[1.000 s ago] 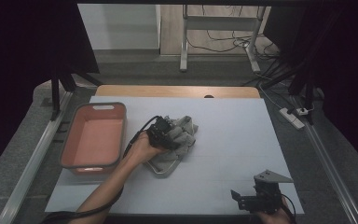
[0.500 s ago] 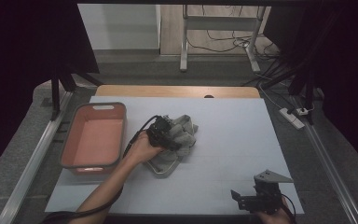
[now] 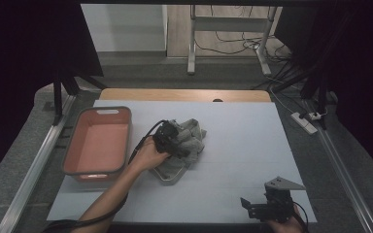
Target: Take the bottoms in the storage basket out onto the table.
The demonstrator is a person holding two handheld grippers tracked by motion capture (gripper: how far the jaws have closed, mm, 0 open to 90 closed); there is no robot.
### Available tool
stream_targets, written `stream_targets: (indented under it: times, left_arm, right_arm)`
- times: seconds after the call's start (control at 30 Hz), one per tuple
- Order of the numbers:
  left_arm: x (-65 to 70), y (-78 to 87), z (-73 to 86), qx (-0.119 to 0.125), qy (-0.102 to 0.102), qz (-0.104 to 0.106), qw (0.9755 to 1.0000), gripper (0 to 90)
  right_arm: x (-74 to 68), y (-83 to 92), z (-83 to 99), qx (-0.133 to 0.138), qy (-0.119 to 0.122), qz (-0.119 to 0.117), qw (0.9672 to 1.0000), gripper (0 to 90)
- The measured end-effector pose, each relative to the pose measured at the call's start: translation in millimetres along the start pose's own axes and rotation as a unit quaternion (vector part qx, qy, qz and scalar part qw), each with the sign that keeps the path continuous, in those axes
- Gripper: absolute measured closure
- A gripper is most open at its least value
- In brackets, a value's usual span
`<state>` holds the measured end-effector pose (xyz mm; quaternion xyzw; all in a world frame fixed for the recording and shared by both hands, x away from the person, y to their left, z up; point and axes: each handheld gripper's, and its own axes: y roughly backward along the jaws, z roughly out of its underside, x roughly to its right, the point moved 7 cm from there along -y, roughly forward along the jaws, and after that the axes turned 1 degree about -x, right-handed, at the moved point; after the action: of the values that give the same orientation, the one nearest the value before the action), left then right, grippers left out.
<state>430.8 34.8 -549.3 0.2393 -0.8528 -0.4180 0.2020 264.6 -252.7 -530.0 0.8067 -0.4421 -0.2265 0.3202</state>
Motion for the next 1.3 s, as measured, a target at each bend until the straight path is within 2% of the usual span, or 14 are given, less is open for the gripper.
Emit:
stream_targets:
  times: [0.17, 0.27, 0.57, 0.67, 0.83, 0.9, 1.17, 1.3]
  left_arm:
    - [0.3, 2.0, 0.1, 0.003, -0.010, -0.017, 0.9998, 0.0]
    - [0.1, 2.5, 0.4, 0.009, -0.014, -0.018, 0.9997, 0.0]
    - [0.8, 8.8, 0.8, 0.029, -0.023, -0.015, 0.9992, 0.0]
    - [1.3, 12.5, 0.1, 0.040, -0.019, -0.011, 0.9989, 0.0]
    - [2.1, 19.6, -1.2, 0.059, -0.025, -0.008, 0.9979, 0.0]
    - [2.3, 21.3, -1.3, 0.064, -0.031, -0.006, 0.9975, 0.0]
    - [2.8, 27.6, 0.8, 0.079, -0.024, -0.004, 0.9966, 0.0]
    - [3.8, 30.5, 2.7, 0.085, -0.031, -0.007, 0.9959, 0.0]
  right_arm:
    - [-0.1, -0.1, 0.0, 0.000, 0.001, 0.000, 1.0000, 0.0]
    - [-0.2, -0.4, -0.1, 0.001, 0.001, 0.001, 1.0000, 0.0]
    - [-0.3, -0.6, 0.0, 0.000, 0.002, 0.001, 1.0000, 0.0]
    - [-0.4, -0.7, 0.0, -0.001, 0.002, 0.001, 1.0000, 0.0]
    - [-0.5, -0.8, 0.0, -0.001, 0.002, 0.001, 1.0000, 0.0]
    - [-0.6, -0.8, 0.0, -0.001, 0.003, 0.001, 1.0000, 0.0]
    - [-0.5, -0.9, 0.0, -0.002, 0.003, 0.001, 1.0000, 0.0]
    - [-0.5, -0.9, 0.0, -0.002, 0.003, 0.000, 1.0000, 0.0]
